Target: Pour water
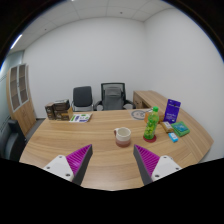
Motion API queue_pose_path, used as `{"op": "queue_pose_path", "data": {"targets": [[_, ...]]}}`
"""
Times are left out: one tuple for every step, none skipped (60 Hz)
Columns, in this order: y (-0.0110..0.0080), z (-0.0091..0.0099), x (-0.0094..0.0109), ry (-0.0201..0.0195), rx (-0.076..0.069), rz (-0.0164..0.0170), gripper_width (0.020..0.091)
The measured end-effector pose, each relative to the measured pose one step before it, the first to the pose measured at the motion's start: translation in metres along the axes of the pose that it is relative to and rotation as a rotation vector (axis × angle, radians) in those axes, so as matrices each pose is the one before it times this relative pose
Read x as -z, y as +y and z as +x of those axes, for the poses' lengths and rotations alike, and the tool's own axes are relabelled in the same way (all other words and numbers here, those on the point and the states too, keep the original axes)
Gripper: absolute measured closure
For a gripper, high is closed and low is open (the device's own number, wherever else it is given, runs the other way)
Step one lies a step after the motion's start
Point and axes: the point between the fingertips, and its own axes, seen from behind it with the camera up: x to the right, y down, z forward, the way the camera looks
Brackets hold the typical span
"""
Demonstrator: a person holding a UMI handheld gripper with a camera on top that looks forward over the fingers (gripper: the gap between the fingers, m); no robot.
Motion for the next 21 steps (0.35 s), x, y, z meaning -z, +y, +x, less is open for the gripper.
{"op": "queue_pose_path", "data": {"targets": [[-0.00037, -0.00186, 0.00161, -0.00205, 0.0021, 0.00223, 0.0255], [-0.00021, -0.00136, 0.00129, -0.00089, 0.003, 0.00117, 0.0257], [-0.00001, -0.0012, 0.00111, 0.0006, 0.0029, 0.00063, 0.0257], [-0.00009, -0.00104, 0.00111, 0.00063, 0.0034, 0.00102, 0.0256], [-0.00035, -0.00105, 0.00098, 0.00034, 0.0037, 0.00247, 0.0256], [-0.00012, -0.00113, 0.00084, -0.001, 0.0027, 0.00267, 0.0254], [-0.00033, -0.00119, 0.00062, -0.00259, 0.0017, 0.00228, 0.0255], [-0.00089, -0.00088, 0.00019, -0.00379, 0.0022, 0.00168, 0.0255], [-0.00076, -0.00204, 0.00079, -0.00403, 0.0012, 0.00287, 0.0255], [-0.00046, -0.0016, 0.00068, -0.00463, 0.0, 0.00232, 0.0255], [-0.00032, -0.00129, 0.00072, -0.00384, -0.0002, 0.00172, 0.0255], [-0.00036, -0.00137, 0.00023, -0.00307, -0.0003, 0.0015, 0.0256], [-0.00014, -0.00138, 0.00037, -0.00271, 0.0, 0.00114, 0.0256], [0.00012, -0.00106, 0.00002, -0.00233, 0.0006, 0.00067, 0.0255], [0.00029, -0.00075, -0.00007, -0.00143, 0.001, 0.00062, 0.0256], [0.0003, -0.00061, -0.00019, -0.00047, 0.0004, 0.00051, 0.0257], [0.00052, -0.00033, -0.00022, 0.00073, 0.0004, 0.00043, 0.0256], [0.00043, -0.00024, -0.00008, 0.00088, 0.0017, -0.00076, 0.0255], [0.00082, 0.00017, -0.00022, 0.00135, 0.003, -0.00223, 0.0256], [0.00068, 0.00048, -0.00018, 0.00182, 0.004, -0.00246, 0.0255], [0.00087, 0.00018, 0.00016, 0.00198, 0.0042, -0.0026, 0.0255]]}}
